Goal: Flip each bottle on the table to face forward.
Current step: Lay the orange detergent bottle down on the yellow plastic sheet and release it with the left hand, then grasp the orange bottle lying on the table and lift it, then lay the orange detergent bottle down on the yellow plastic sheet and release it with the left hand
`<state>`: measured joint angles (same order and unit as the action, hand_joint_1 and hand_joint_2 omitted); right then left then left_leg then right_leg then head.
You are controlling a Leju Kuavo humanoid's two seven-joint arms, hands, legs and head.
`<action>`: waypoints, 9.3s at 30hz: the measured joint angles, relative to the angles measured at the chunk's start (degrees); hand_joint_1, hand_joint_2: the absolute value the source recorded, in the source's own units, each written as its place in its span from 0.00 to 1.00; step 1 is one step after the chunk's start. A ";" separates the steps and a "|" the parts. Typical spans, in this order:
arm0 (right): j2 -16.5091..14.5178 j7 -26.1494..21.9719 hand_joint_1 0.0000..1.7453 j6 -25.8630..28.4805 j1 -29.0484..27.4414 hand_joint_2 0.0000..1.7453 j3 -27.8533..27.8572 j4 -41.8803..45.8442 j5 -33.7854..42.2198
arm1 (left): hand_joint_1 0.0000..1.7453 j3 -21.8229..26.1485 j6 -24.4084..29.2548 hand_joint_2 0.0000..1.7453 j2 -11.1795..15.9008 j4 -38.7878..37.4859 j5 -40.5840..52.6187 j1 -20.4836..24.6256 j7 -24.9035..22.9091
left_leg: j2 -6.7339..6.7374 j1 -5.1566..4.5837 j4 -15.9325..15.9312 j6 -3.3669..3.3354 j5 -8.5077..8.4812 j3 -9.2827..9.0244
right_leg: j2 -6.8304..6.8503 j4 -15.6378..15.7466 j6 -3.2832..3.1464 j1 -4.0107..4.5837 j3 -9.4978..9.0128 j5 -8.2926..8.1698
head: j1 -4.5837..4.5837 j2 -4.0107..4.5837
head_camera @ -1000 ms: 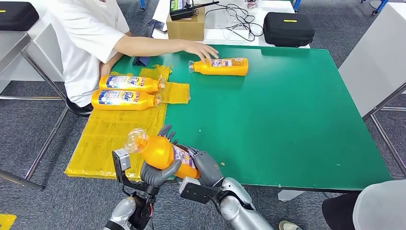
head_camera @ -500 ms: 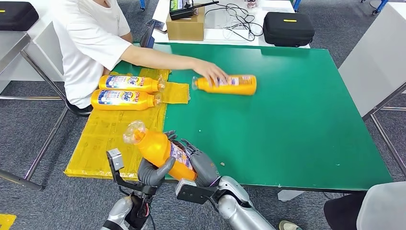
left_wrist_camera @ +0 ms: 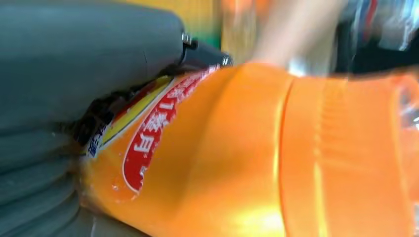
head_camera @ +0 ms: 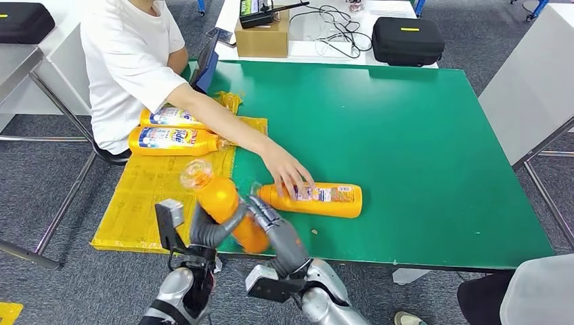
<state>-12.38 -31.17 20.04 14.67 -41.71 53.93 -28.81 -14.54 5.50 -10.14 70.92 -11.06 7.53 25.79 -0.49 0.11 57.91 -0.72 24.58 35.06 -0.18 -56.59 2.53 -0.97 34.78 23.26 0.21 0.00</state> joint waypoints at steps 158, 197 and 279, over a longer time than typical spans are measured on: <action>13.97 36.14 1.00 -18.63 17.74 1.00 17.25 -21.67 -26.27 | 0.00 9.69 -12.29 1.00 5.88 2.55 9.08 -0.99 -10.76 | -0.27 0.00 -0.02 -0.31 0.22 -1.57 | 0.11 0.63 0.17 0.00 -1.24 0.19 | 0.00 0.00; 6.10 -1.29 1.00 -15.18 0.66 1.00 14.07 2.91 0.43 | 0.00 -5.85 -14.50 1.00 1.42 1.64 6.44 -1.59 -0.02 | 0.27 0.15 -0.03 -0.22 0.27 -0.30 | -0.46 0.59 0.22 0.15 -0.55 -0.12 | 0.01 0.00; 2.48 5.47 0.00 4.69 5.51 1.00 -1.05 -4.36 -10.98 | 1.00 -7.78 -12.94 1.00 -1.27 0.40 -23.51 -3.14 -8.29 | 0.26 0.15 -0.03 -0.22 0.26 -0.16 | -0.42 0.59 0.22 0.15 -0.40 -0.12 | 0.01 0.00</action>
<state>-9.90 -25.70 24.73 20.18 -42.76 49.58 -39.79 -22.32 -7.45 -11.41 71.32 -34.57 4.39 17.51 -0.24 0.26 57.88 -0.94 24.85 34.90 -0.60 -56.00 2.75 -0.82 34.38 23.15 0.22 0.00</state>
